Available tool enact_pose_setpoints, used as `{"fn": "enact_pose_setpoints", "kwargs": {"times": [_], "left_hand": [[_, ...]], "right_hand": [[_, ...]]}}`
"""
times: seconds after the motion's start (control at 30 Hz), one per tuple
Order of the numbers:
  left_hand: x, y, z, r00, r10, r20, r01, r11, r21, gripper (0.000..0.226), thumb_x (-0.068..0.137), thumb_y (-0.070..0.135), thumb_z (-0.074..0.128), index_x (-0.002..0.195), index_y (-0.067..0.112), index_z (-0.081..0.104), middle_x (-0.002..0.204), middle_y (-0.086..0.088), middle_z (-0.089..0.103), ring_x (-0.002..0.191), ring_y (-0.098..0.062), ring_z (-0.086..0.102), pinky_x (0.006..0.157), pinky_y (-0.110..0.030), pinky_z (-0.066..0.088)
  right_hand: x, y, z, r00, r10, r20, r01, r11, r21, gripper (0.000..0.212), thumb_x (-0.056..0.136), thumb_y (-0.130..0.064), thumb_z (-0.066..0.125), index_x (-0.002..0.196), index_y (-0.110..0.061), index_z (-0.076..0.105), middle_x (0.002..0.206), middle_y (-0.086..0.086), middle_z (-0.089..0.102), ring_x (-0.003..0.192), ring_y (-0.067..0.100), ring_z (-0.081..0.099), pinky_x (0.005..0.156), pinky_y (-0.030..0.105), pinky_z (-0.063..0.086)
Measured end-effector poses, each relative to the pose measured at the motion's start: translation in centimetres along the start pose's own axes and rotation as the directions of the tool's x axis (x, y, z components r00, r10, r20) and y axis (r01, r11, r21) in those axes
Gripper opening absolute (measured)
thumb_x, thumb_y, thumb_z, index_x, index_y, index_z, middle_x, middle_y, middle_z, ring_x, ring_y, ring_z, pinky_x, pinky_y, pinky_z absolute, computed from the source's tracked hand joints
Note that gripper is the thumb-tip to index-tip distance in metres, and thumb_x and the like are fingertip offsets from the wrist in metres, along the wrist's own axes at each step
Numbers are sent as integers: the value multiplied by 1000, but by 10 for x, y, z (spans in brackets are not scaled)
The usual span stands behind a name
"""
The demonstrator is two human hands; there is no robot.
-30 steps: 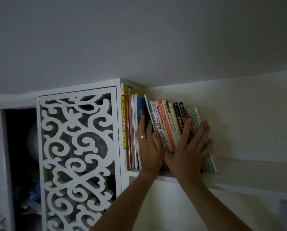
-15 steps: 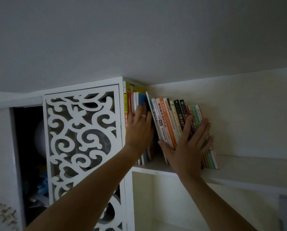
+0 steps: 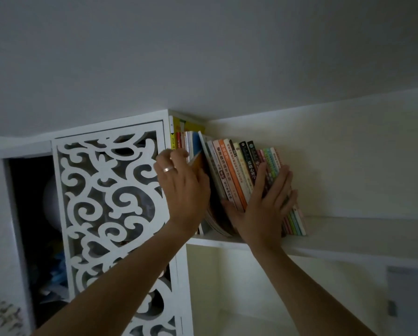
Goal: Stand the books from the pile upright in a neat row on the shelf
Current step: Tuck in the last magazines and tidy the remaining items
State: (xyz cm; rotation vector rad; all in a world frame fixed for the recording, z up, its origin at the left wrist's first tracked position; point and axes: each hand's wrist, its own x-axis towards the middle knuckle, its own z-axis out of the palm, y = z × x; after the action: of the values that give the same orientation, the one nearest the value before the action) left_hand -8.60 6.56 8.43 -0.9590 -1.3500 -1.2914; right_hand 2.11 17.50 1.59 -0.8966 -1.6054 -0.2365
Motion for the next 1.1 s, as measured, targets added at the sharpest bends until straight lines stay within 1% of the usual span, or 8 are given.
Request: {"fn": "enact_pose_setpoints", "kwargs": {"times": [0.1,0.2,0.4,0.5,0.57,0.7,0.9,1.1], "left_hand": [[-1,-7,-9,892,-267,365,322,941,-100,34,98,31,68,115,10,48,106,-6,64,83,-17,67,61,-17,50],[-1,-1,-28,900,-248,358,318,936,-152,22,99,37,65,98,16,59,78,6,66,64,-10,68,50,-14,50],[-2,44,-77,996,80,49,-67,973,-220,12,97,30,56,92,20,56,84,8,55,64,-4,47,57,-10,40],[-20,54,-81,875,480,60,-470,873,-131,20,99,31,54,109,14,54,102,-7,61,69,-7,57,58,-6,42],[-39,53,-72,672,735,92,-733,678,-61,20,100,25,57,114,12,50,109,-11,55,76,-20,66,60,-23,57],[-72,45,-49,457,877,146,-887,462,-1,15,102,14,59,114,17,50,107,-8,48,84,-20,59,66,-31,47],[-87,53,-28,351,927,131,-936,348,51,15,103,13,55,112,25,52,114,-3,52,94,-17,58,70,-28,47],[-106,88,2,337,922,187,-924,363,-121,14,102,22,59,115,26,59,117,-4,63,105,-22,63,86,-33,49]], "right_hand": [[0,1,-1,1000,11,0,-11,1000,17,121,78,-91,42,164,-14,4,167,27,-4,155,44,-4,121,65,6],[0,2,-2,1000,-2,15,1,1000,31,117,81,-90,40,164,-16,4,167,26,-5,155,43,-5,122,64,4],[0,8,-12,997,6,74,-23,972,233,84,94,-73,35,163,-31,11,170,13,-7,157,34,-10,123,61,-2],[15,8,-36,971,151,185,-219,873,436,76,93,-69,20,156,-31,39,170,10,10,157,33,0,124,60,3],[27,13,-61,935,205,290,-348,694,630,84,91,-73,24,146,-15,52,158,17,39,149,36,31,123,54,23],[46,29,-112,755,168,634,-636,-46,770,84,99,-72,25,93,-5,75,93,21,76,88,37,73,79,37,59],[48,78,-135,698,-41,715,-589,534,606,16,95,-27,70,103,-14,75,90,3,80,82,21,76,80,43,62],[52,107,-137,810,46,584,-495,587,641,22,94,-3,63,93,-21,75,88,-4,78,87,20,74,71,29,55]]}}
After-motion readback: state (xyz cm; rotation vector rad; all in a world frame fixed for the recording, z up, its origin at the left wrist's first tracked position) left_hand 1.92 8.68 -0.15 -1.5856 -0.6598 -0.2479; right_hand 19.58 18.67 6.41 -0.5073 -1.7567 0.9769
